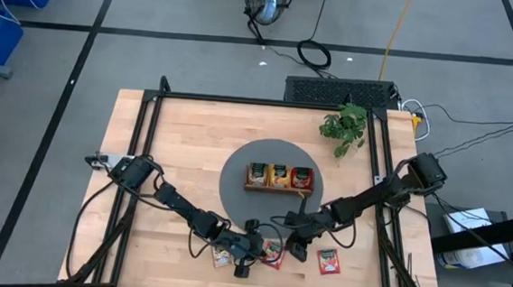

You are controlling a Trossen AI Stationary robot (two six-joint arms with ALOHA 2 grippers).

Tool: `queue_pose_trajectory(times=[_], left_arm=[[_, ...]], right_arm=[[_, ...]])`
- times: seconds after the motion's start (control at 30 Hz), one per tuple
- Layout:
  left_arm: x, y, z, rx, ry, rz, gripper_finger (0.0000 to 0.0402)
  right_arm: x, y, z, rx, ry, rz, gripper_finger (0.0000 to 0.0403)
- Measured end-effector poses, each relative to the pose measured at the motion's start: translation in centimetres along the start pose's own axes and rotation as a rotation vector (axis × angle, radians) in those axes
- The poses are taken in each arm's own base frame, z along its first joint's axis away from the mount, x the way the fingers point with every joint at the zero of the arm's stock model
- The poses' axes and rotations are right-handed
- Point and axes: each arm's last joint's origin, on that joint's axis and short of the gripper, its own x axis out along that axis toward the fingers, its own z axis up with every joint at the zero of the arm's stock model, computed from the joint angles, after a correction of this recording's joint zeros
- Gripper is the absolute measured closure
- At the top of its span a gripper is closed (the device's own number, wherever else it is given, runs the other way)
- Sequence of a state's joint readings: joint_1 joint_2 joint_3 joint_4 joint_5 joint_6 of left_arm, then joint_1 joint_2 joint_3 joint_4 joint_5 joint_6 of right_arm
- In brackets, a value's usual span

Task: Pick & Place Tea
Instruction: Put the red tea bag to the right section into the wooden organizer

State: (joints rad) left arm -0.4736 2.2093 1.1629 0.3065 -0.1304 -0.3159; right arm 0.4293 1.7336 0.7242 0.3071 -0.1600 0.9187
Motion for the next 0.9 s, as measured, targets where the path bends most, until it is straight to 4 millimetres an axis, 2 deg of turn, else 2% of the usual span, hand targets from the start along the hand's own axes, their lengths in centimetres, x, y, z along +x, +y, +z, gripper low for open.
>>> queue_pose_trajectory(times=[0.43,0.9], left_arm=[[0.0,0.0,0.0,0.007,-0.002,0.0,0.039],[0.0,0.1,0.0,0.018,-0.003,0.0,0.0397]], right_arm=[[0.9,0.1,0.1,-0.001,-0.015,0.059,0.0321],[1.0,0.3,-0.2,-0.011,0.024,0.094,0.0321]])
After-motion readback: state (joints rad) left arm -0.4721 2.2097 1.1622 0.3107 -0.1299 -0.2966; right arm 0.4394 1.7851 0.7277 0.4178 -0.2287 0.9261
